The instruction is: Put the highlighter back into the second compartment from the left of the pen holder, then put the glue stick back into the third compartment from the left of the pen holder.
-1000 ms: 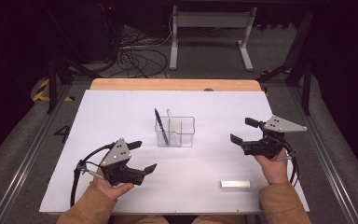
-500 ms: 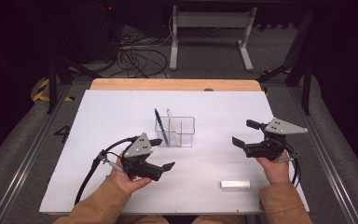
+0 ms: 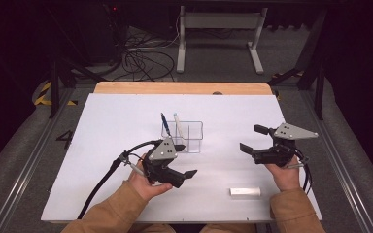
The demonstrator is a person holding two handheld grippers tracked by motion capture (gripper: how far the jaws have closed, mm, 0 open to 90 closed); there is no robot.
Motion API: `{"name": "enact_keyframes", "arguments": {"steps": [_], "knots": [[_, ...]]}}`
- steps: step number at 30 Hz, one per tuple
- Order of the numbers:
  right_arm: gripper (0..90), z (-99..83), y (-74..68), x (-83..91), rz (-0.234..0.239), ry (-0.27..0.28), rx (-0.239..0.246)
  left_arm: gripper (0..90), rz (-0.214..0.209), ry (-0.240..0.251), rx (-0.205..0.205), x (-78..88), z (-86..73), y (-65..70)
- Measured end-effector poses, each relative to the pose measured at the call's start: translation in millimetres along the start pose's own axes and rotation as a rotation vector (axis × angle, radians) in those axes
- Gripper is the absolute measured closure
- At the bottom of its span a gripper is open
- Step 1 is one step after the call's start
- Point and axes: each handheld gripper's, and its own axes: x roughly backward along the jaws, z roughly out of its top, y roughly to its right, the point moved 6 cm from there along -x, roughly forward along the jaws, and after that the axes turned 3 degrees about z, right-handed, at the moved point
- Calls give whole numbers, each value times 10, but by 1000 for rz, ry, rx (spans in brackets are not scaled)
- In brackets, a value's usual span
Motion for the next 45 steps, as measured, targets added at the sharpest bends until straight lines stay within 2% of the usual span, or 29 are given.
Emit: {"name": "enact_keyframes", "arguments": {"steps": [5,12,17,22,25,28,32,41,45], "knots": [[91,-16,13,0,-1,-7,-3,188,-13,-19,3,-91,-4,13],[94,8,20,22,-2,6,-1,192,-28,-44,-45,-185,117,112],[94,12,26,18,-1,2,-2,203,-62,-65,-31,-285,156,166],[95,30,35,17,8,7,-1,206,-86,-80,-46,-413,205,259],[98,42,52,29,10,11,-3,213,-91,-108,-74,-511,220,310],[101,54,67,41,7,17,-2,215,-84,-142,-133,-620,258,405],[102,51,67,44,12,14,-5,235,-132,-151,-122,-750,313,506],[106,41,80,66,10,13,-13,245,-172,-177,-134,-993,326,617],[107,32,92,79,6,11,-17,248,-196,-174,-128,-1071,328,651]]}}
